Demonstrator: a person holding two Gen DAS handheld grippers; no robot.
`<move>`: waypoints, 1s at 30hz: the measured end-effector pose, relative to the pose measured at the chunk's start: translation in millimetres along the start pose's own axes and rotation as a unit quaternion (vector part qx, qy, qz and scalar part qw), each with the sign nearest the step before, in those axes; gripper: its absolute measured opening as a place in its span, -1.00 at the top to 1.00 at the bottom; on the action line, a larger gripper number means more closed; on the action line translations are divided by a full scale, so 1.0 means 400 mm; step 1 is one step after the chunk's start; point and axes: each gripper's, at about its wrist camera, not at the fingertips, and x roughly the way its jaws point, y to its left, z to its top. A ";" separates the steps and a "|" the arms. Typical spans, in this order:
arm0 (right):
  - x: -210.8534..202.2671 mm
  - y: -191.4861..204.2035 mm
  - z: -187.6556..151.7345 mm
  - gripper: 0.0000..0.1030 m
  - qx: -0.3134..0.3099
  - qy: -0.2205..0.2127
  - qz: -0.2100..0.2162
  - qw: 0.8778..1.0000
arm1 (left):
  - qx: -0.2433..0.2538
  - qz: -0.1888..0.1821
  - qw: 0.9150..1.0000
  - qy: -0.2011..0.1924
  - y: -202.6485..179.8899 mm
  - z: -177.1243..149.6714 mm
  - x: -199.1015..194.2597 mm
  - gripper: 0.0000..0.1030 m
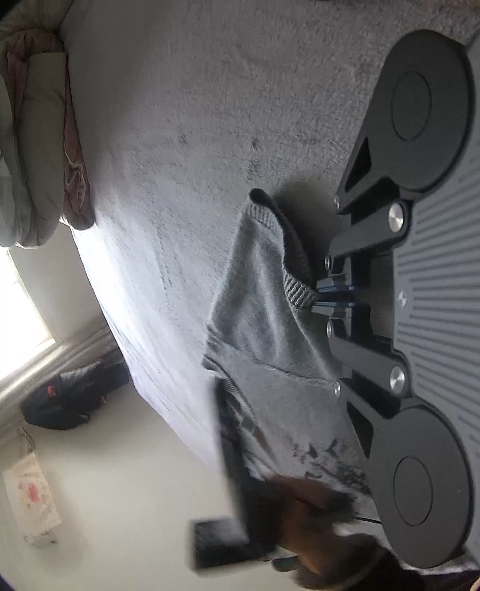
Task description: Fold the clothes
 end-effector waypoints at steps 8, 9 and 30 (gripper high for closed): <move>-0.030 0.000 0.020 0.89 0.019 -0.017 0.004 1.000 | 0.142 -0.081 0.986 0.043 -0.231 -0.055 -0.001 0.56; -0.032 -0.002 0.021 0.89 0.020 -0.020 0.000 1.000 | 0.162 -0.076 0.983 0.049 -0.248 -0.056 0.010 0.56; -0.067 -0.039 0.027 0.81 0.048 -0.055 -0.039 0.997 | -0.395 -0.259 0.866 0.164 0.071 -0.114 0.166 0.64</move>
